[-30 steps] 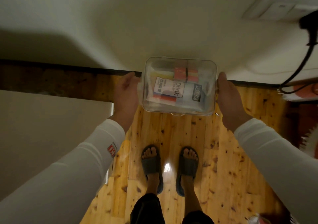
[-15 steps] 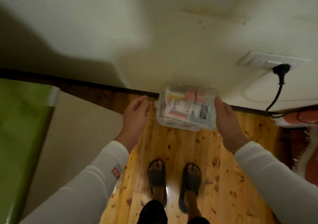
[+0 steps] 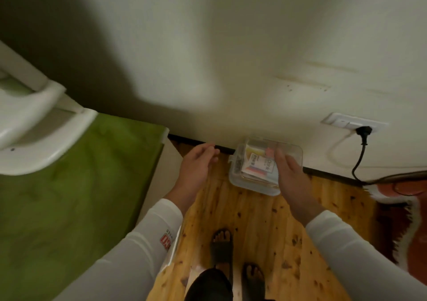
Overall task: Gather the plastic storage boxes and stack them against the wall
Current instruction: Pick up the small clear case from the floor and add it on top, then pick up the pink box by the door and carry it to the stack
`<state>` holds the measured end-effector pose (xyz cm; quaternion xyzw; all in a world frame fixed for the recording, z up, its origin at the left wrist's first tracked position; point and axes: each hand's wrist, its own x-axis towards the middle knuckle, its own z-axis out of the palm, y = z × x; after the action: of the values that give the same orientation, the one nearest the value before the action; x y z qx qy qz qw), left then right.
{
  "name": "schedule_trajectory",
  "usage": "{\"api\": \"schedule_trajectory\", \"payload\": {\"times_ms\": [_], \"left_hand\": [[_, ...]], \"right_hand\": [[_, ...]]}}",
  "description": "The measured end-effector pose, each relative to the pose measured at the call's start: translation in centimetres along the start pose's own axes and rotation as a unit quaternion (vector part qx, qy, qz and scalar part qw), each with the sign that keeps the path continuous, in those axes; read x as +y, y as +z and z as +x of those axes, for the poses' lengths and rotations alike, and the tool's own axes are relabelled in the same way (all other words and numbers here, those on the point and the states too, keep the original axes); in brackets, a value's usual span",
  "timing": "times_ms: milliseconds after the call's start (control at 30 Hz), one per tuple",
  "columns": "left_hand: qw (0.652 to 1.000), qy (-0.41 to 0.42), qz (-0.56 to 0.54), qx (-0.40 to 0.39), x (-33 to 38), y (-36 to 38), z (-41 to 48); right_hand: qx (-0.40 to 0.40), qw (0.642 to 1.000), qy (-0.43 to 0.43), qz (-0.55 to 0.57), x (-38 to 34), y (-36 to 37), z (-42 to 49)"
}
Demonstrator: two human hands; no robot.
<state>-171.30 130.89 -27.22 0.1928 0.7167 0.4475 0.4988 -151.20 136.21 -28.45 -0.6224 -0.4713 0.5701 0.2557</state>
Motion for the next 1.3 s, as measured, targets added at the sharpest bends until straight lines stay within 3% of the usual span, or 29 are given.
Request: {"api": "schedule_trajectory", "payload": {"times_ms": [300,567,733,967,1300], "left_hand": [[0.996,0.071,0.049,0.008,2.4,-2.8,-9.3],[0.989,0.12,0.039,0.08,3.0,-6.8,-19.9],[0.983,0.121,0.038,0.132,1.6,-11.3,-26.2],[0.966,0.088,0.034,0.239,0.0,-20.9,-35.6],[0.906,0.1,-0.047,0.409,-7.6,-35.0,-51.4]], "right_hand": [[-0.05,0.996,-0.066,-0.043,-4.3,0.4,-6.9],[-0.127,0.974,-0.16,-0.098,-6.9,1.6,-15.0],[-0.217,0.949,-0.192,-0.121,-8.4,5.3,-21.1],[-0.387,0.882,-0.221,-0.154,-9.7,13.3,-30.7],[-0.537,0.765,-0.279,-0.22,-7.6,27.1,-47.9]]}}
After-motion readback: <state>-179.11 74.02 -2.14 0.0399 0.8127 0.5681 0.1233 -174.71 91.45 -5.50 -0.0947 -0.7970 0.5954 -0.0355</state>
